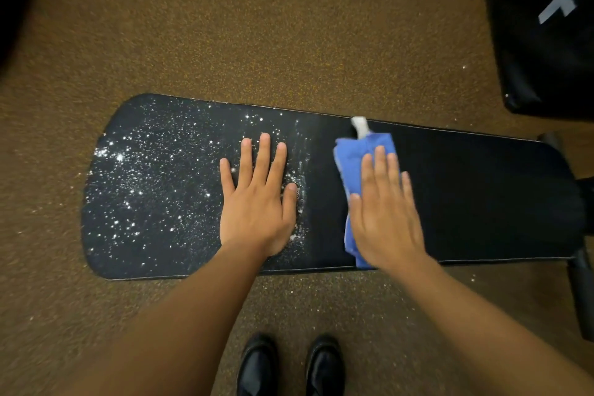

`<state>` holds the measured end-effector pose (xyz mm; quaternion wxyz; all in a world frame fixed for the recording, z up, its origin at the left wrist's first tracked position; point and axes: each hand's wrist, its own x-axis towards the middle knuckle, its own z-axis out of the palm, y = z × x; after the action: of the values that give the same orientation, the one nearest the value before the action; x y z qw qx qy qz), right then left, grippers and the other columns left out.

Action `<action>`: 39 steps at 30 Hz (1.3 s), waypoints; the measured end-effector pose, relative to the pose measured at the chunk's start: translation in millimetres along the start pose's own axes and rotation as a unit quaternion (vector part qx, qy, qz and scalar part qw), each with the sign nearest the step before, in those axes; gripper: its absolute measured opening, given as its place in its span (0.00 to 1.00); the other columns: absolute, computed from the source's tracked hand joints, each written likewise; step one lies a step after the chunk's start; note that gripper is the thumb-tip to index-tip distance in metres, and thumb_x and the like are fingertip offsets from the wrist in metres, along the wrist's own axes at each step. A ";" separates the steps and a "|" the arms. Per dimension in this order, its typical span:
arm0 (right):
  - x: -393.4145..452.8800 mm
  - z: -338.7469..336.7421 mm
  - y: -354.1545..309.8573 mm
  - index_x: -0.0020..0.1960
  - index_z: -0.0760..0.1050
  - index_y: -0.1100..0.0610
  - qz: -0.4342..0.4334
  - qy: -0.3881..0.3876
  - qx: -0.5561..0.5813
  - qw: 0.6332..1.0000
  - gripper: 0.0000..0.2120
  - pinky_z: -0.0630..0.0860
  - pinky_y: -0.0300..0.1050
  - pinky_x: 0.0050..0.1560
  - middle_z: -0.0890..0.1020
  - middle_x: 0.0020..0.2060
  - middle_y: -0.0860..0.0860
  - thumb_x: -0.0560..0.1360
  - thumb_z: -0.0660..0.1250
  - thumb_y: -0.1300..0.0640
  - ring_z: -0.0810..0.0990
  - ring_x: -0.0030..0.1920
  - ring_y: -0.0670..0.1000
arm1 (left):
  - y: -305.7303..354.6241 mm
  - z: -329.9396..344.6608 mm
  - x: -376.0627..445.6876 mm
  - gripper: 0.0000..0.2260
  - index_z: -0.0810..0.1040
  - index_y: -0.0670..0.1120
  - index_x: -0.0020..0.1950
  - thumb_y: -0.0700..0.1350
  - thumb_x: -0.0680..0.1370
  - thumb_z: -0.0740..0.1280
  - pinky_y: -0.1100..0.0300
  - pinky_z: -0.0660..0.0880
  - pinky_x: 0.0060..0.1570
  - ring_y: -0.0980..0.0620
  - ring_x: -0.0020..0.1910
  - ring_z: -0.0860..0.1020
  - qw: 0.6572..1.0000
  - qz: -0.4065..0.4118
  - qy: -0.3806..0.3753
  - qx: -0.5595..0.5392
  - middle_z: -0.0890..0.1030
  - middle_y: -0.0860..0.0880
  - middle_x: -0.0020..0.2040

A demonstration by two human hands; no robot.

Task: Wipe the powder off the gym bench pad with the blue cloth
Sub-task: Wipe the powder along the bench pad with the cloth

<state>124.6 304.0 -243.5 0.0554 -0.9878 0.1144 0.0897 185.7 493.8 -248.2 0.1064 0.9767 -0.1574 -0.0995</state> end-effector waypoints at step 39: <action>-19.8 4.9 -62.4 0.79 0.48 0.62 -0.047 0.013 0.030 0.998 0.30 0.48 0.59 0.76 0.48 0.79 0.59 0.80 0.44 0.49 0.45 0.78 0.59 | -0.2 2.6 1.9 0.28 0.44 0.51 0.81 0.57 0.81 0.42 0.40 0.38 0.75 0.48 0.79 0.37 1.000 -0.001 0.007 -0.006 0.42 0.50 0.81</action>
<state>119.6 369.3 -239.0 0.0872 -0.9912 0.0708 0.0704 186.9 492.9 -251.0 0.1131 0.9769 -0.1553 -0.0932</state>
